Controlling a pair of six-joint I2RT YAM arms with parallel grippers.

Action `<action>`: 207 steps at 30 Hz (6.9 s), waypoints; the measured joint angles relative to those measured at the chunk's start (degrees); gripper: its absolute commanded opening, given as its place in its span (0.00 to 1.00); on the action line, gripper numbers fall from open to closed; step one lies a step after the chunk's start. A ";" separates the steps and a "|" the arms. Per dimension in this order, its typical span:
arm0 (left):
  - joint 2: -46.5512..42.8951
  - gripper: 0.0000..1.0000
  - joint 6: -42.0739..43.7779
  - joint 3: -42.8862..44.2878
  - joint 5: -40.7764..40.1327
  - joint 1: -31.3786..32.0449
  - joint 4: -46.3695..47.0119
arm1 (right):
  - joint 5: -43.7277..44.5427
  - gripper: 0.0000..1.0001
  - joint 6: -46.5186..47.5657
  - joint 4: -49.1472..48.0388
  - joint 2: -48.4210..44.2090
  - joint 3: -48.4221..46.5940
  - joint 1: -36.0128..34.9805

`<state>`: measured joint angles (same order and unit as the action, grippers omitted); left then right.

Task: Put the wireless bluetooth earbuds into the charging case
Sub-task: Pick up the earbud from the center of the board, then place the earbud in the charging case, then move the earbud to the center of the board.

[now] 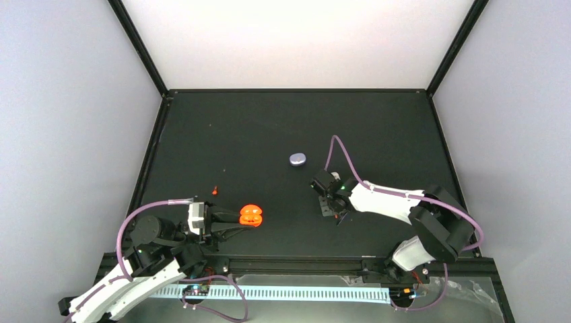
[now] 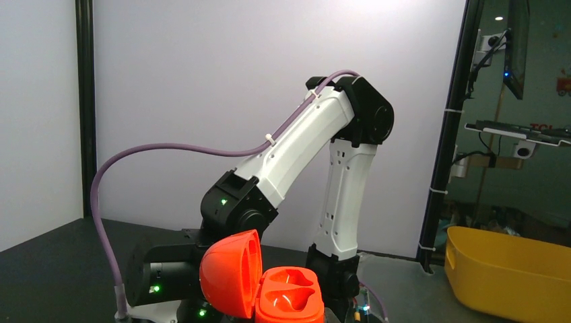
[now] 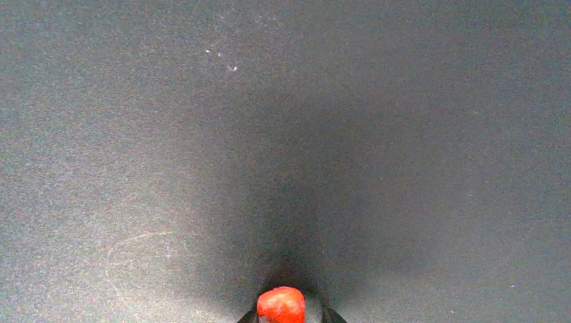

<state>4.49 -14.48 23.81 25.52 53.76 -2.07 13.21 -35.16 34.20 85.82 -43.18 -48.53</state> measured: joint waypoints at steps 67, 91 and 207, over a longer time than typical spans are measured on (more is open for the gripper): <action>0.68 0.02 0.39 0.00 -0.07 0.00 -0.04 | -1.95 0.09 2.03 -3.28 0.50 -0.28 0.00; 2.89 0.01 2.56 0.44 -2.82 0.00 2.71 | -3.50 0.02 4.02 -3.30 -25.16 -8.76 0.00; 30.36 0.02 4.20 13.55 0.28 0.00 31.56 | -21.11 0.57 21.75 -12.66 -22.95 -44.00 -24.15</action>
<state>34.85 -10.28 37.36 25.80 53.76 29.50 -7.90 -13.41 21.54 62.87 -87.18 -72.69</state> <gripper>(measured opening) 0.175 0.485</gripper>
